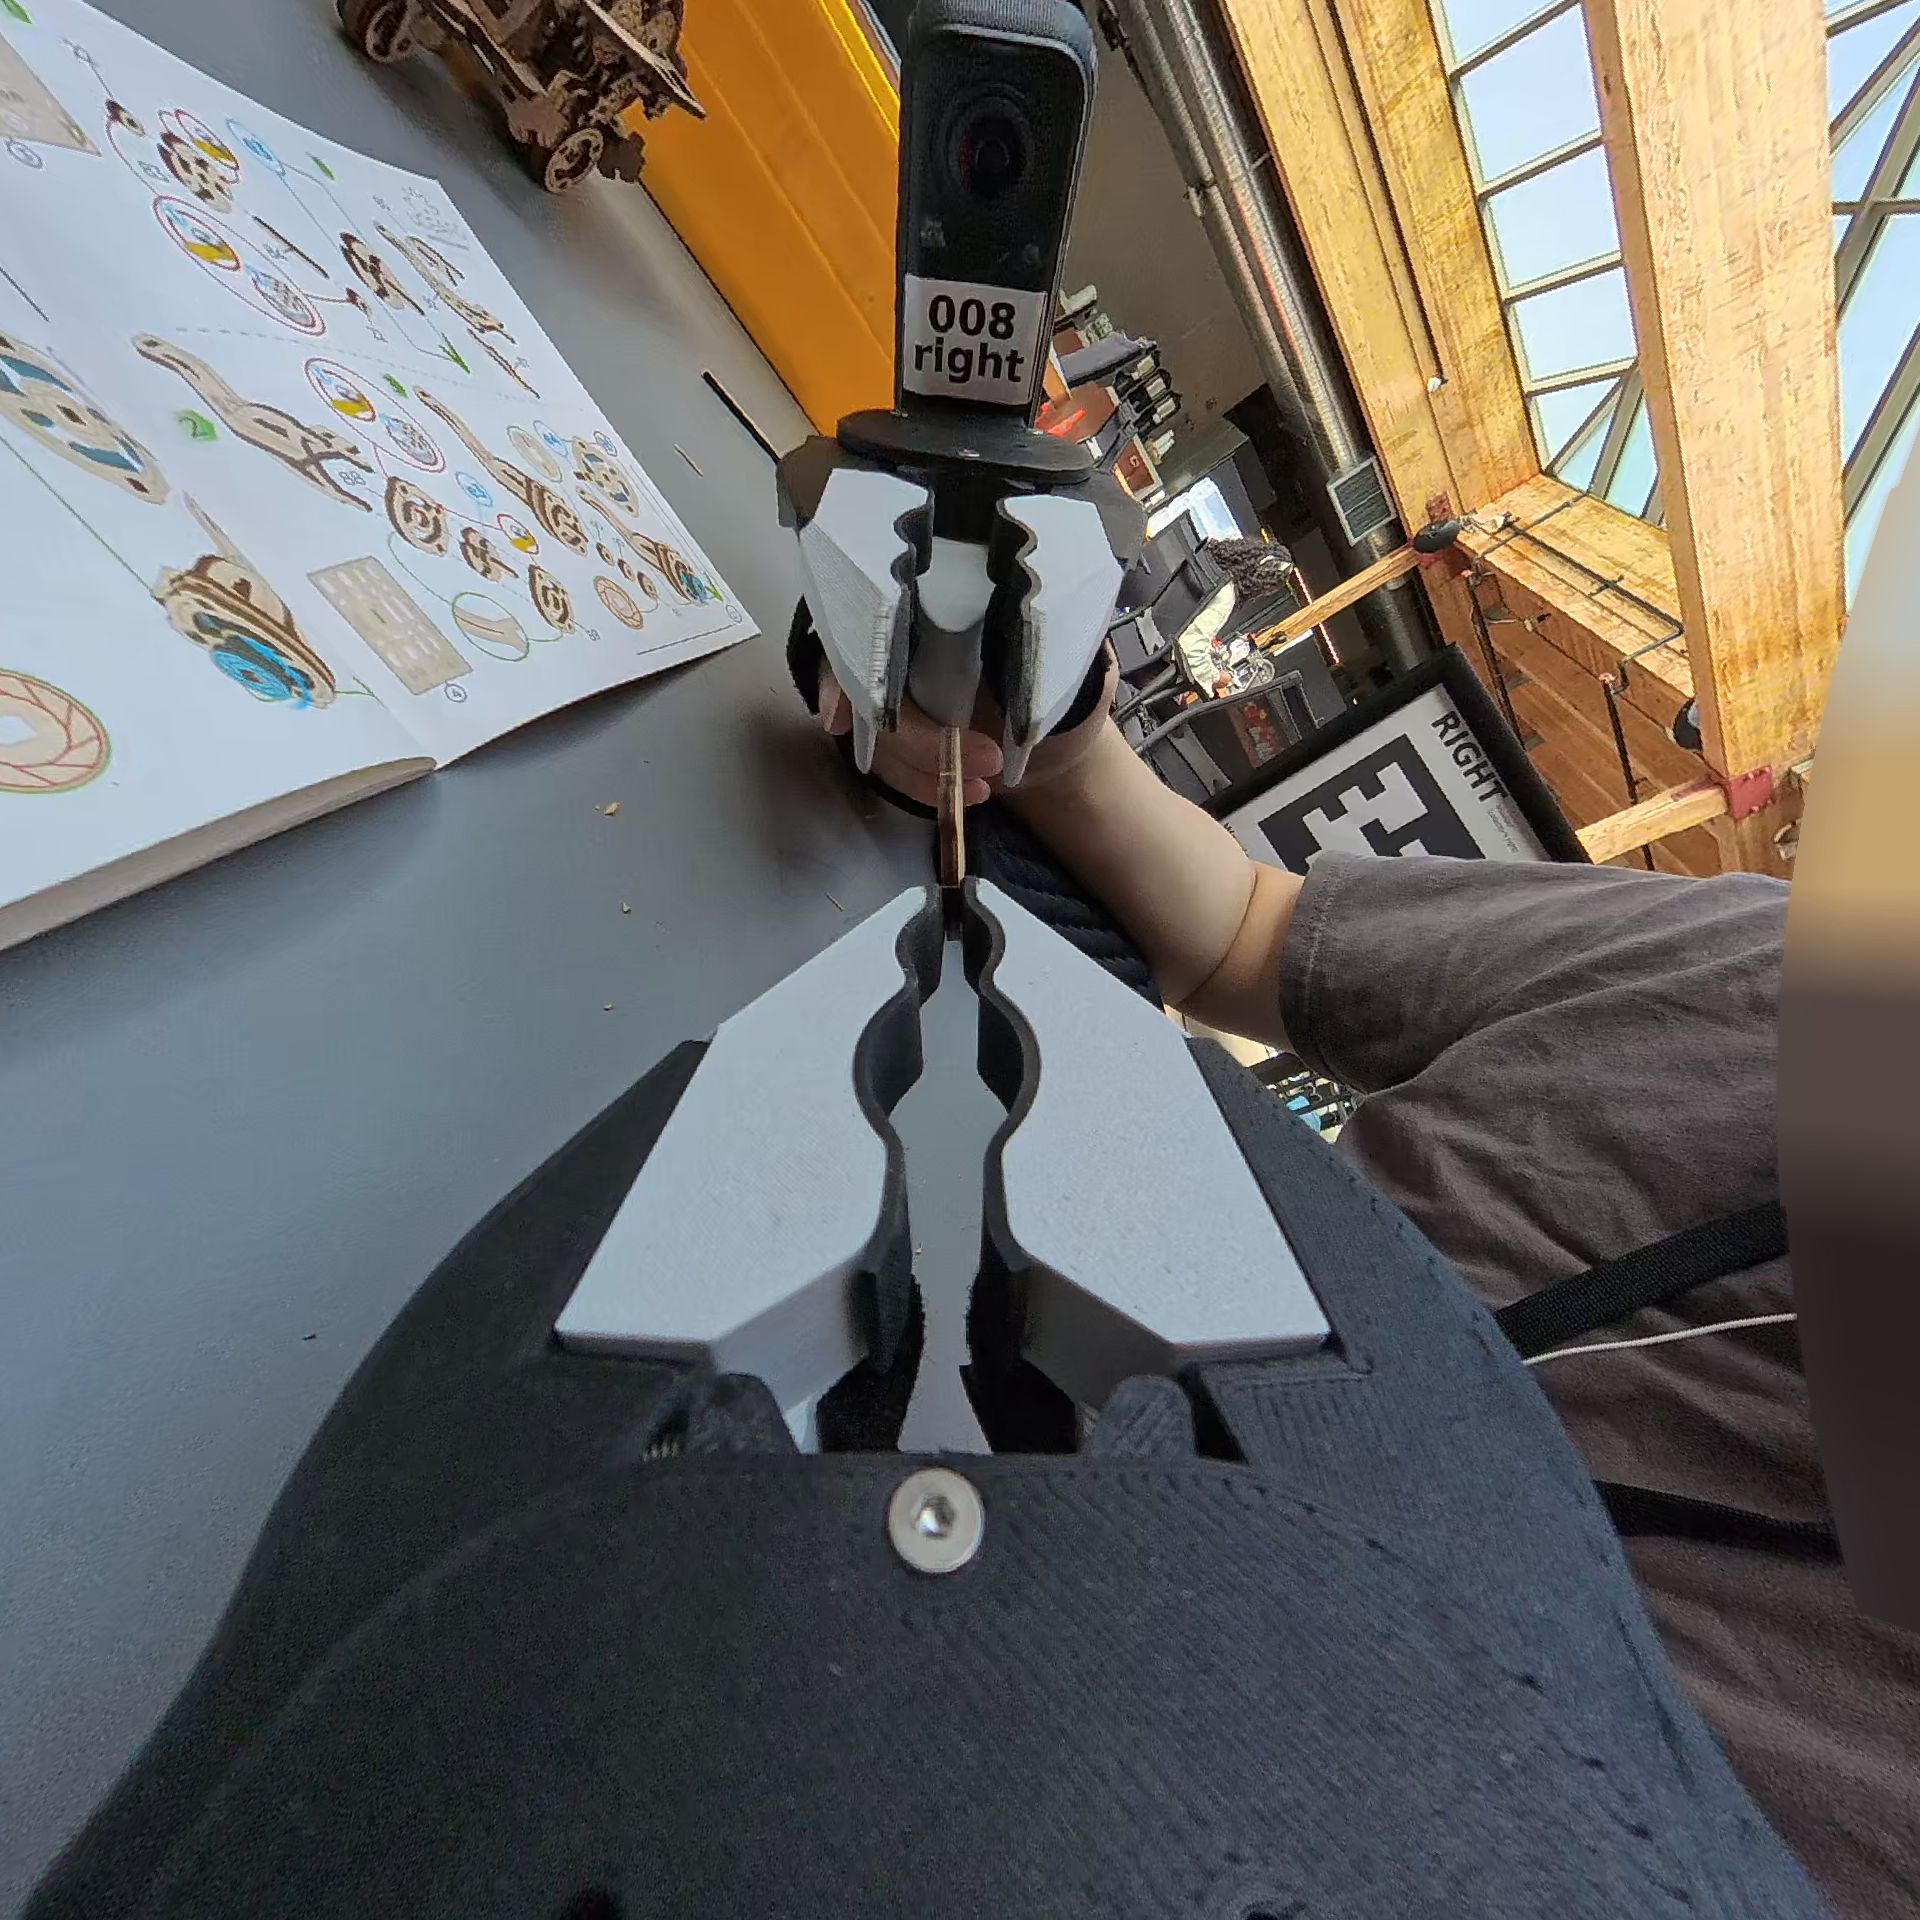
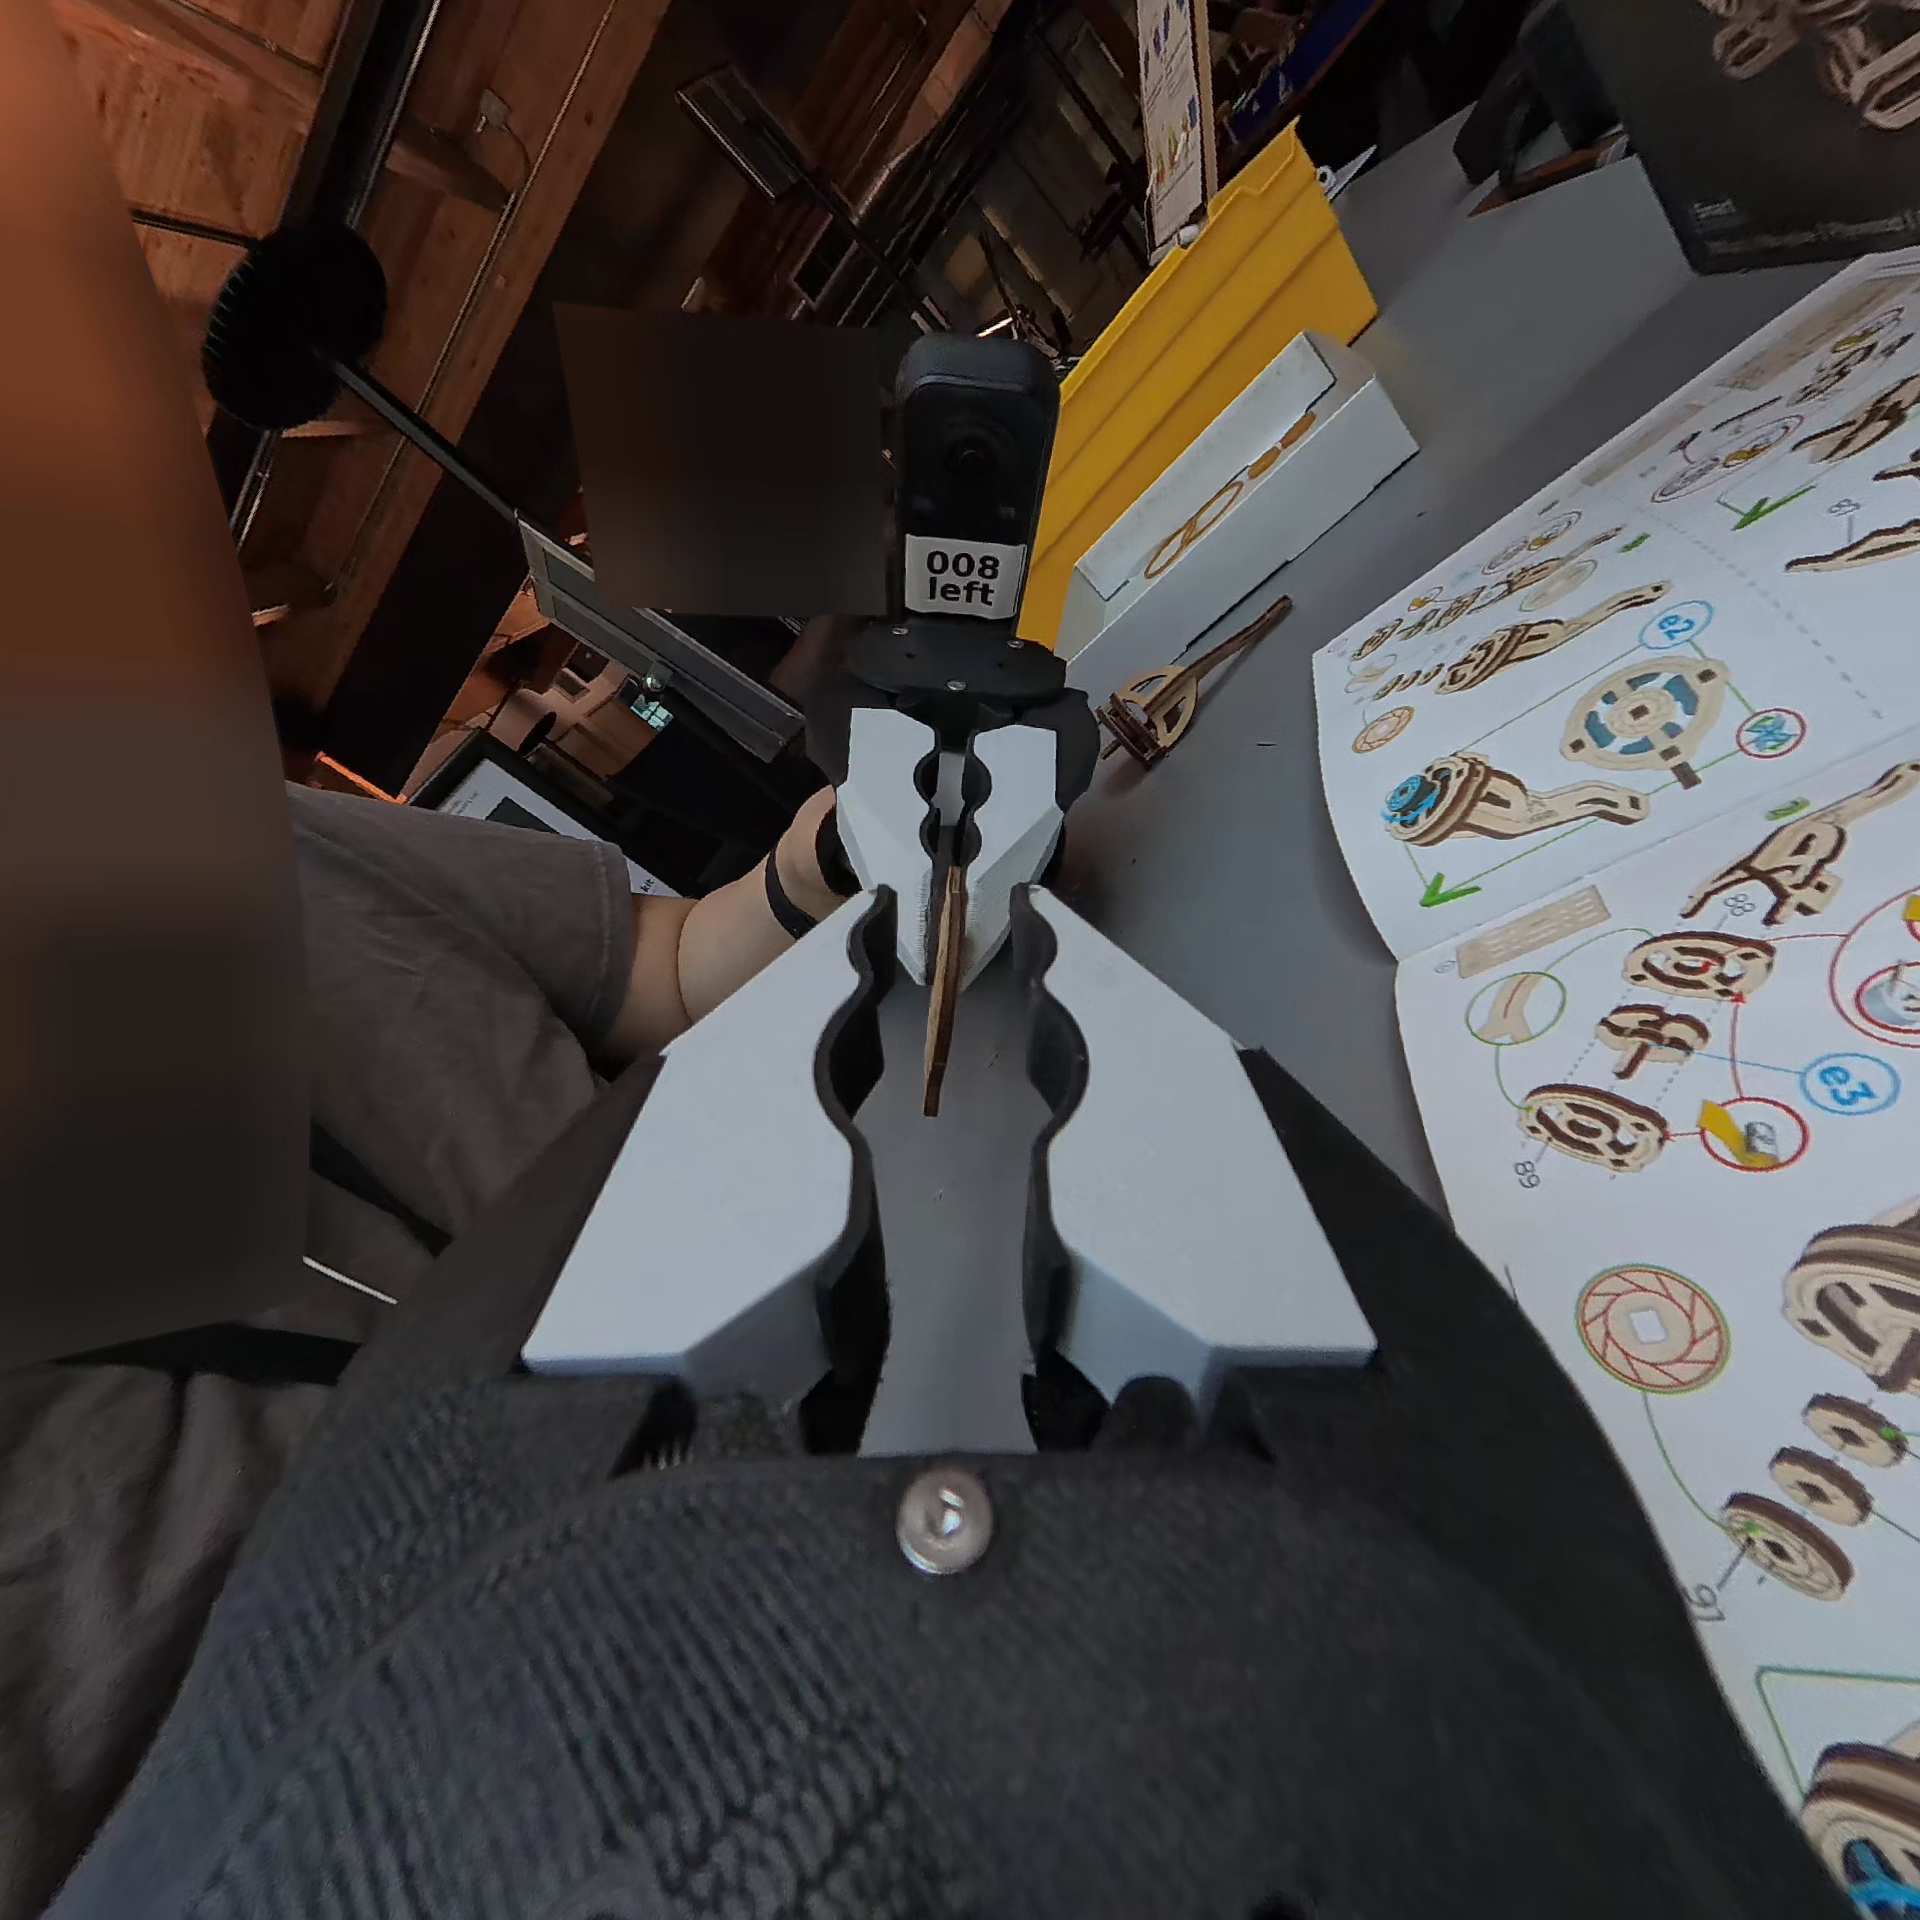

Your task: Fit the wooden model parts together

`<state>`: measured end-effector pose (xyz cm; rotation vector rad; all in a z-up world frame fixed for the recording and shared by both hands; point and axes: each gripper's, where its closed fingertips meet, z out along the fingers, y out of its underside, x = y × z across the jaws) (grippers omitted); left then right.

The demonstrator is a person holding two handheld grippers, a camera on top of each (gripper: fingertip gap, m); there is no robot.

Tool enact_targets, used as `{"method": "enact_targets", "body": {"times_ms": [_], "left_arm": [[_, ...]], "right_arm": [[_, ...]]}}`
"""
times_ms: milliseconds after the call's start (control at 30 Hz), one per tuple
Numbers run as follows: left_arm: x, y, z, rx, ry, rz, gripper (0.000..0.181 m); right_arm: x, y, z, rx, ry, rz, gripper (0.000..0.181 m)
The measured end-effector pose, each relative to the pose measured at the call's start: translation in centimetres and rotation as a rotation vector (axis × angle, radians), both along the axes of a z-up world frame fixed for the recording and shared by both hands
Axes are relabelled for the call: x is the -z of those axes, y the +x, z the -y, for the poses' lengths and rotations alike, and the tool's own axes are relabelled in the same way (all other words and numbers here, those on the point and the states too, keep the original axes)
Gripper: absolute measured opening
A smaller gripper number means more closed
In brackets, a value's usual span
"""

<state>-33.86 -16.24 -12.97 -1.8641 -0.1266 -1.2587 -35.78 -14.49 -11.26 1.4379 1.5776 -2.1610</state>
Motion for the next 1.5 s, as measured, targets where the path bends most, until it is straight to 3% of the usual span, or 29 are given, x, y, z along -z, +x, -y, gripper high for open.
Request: {"method": "enact_targets", "body": {"times_ms": [167, 300, 1000, 1200, 1500], "left_arm": [[0.1, -0.2, -0.1, -0.013, -0.009, 0.011, 0.001], [-0.1, -0.1, 0.0, -0.005, -0.009, 0.031, 0.001], [-0.1, -0.1, 0.0, 0.005, 0.002, 0.006, 0.001], [0.0, -0.1, 0.1, 0.000, -0.004, -0.019, 0.001], [0.4, 0.0, 0.0, 0.002, -0.002, -0.067, 0.001]], "right_arm": [[0.8, 0.3, 0.9, -0.042, 0.031, 0.028, 0.018], [0.9, 0.4, 1.0, -0.058, 0.027, 0.038, 0.002], [0.8, 0.6, 1.1, -0.072, 0.020, 0.039, 0.001], [1.4, 0.6, 1.7, -0.071, 0.124, 0.015, 0.012], [1.8, 0.7, 2.1, -0.091, 0.146, 0.040, 0.001]]}}
